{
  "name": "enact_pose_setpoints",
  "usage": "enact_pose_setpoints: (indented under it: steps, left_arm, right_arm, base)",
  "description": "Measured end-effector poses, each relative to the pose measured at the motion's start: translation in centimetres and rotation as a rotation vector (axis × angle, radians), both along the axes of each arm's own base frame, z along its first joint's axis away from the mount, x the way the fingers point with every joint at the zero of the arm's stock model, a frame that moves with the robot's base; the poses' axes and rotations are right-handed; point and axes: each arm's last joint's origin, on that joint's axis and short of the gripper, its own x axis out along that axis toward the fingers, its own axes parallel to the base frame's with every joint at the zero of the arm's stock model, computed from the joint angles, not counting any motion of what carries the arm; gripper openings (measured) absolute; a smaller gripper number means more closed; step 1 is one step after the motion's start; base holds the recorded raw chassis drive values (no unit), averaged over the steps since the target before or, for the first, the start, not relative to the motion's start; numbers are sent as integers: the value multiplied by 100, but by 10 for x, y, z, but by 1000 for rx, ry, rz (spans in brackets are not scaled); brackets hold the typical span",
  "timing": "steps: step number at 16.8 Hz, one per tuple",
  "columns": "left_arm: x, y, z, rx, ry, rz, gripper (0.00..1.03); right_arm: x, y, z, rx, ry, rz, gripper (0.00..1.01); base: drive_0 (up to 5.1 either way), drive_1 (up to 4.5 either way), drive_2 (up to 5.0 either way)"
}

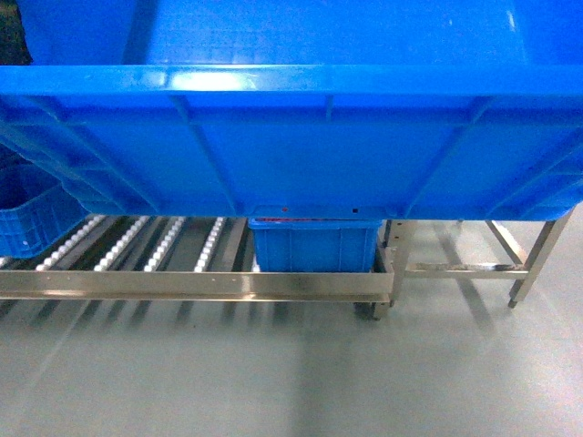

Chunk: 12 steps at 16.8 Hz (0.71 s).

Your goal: Place box next to blue box on left shelf

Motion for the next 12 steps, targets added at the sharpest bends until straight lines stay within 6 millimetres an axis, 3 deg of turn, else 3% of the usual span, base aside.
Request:
enact_pose_setpoints:
  steps: [12]
  left_arm:
    - [0,0,0,1,4,0,20]
  right_arm:
    - [0,0,0,-1,5,2,21]
  base:
    - [-492,249,249]
